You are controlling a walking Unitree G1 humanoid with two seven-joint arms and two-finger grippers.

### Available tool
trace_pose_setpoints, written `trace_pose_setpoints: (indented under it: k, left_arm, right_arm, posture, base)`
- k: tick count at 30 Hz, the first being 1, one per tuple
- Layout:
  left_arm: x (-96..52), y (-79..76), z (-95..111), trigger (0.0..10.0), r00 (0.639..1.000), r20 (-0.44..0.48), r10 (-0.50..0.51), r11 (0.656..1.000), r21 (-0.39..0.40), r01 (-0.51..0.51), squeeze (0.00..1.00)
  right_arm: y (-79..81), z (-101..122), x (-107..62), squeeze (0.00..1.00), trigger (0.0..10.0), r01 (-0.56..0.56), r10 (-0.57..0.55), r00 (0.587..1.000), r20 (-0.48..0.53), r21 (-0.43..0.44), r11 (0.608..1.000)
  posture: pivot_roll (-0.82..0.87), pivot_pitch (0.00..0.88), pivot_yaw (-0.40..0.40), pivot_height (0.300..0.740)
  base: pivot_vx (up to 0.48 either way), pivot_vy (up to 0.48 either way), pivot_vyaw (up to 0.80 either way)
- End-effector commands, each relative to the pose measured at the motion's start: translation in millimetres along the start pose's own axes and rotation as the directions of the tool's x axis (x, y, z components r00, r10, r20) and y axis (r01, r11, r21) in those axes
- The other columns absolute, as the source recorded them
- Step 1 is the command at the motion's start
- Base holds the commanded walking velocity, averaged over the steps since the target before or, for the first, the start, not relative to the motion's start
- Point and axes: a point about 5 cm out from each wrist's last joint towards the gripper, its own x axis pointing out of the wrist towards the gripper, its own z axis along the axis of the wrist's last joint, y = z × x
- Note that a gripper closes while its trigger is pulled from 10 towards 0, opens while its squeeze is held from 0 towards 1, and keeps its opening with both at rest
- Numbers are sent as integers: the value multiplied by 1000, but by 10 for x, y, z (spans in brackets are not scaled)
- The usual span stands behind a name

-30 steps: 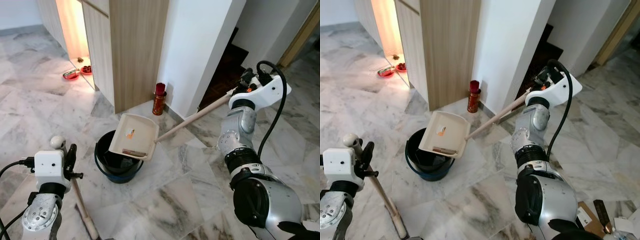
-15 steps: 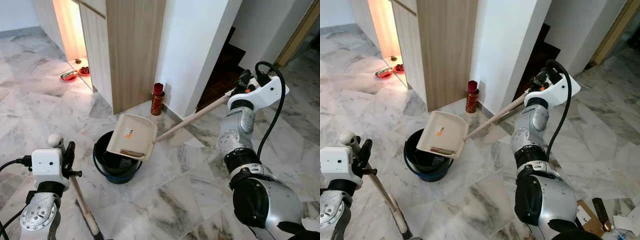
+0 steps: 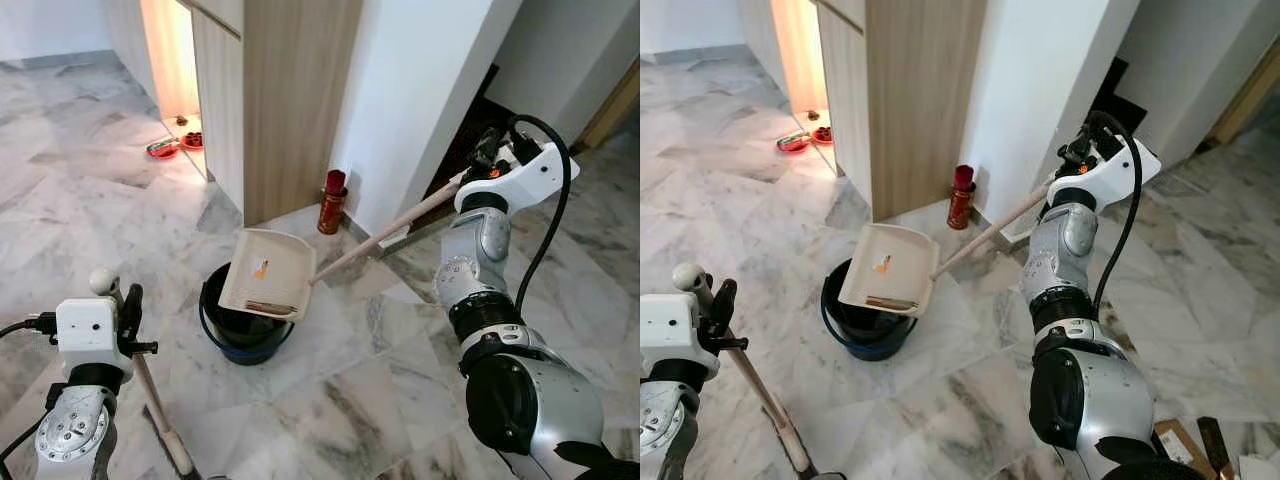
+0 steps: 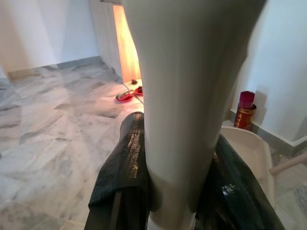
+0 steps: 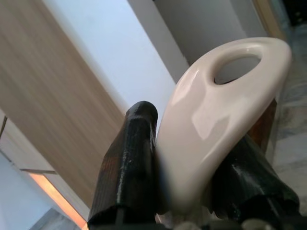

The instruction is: Sweep floor

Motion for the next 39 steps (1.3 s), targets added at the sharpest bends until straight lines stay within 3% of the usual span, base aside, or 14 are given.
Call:
trace_pose_setpoints:
  k: [1,10,32,39]
  left_arm:
    - [34,-12,136,10000,998,63,-1,1000,-1,1,0]
    - [28,-15,139,10000,998,65,2,1000,-5,-2,0]
    - [46,-29,172,10000,996,90,6,1000,-24,-3,0]
    - [46,-33,179,10000,995,95,6,1000,-31,-3,0]
  right_arm:
    - [36,69,38,0,10000,7,-8,1000,21,40,999]
    - [90,69,34,0,10000,-16,15,1000,24,47,999]
    - [290,245,98,0,10000,-78,69,993,96,88,993]
    - [473,394,138,0,10000,-149,132,981,145,111,983]
  posture:
    - [272,54,-135,740]
    - [277,45,-138,740]
    - [280,16,-141,740]
    - [275,21,-145,740]
  base:
    - [240,0,0]
    - [189,0,442]
    - [250,0,0]
    - [251,0,0]
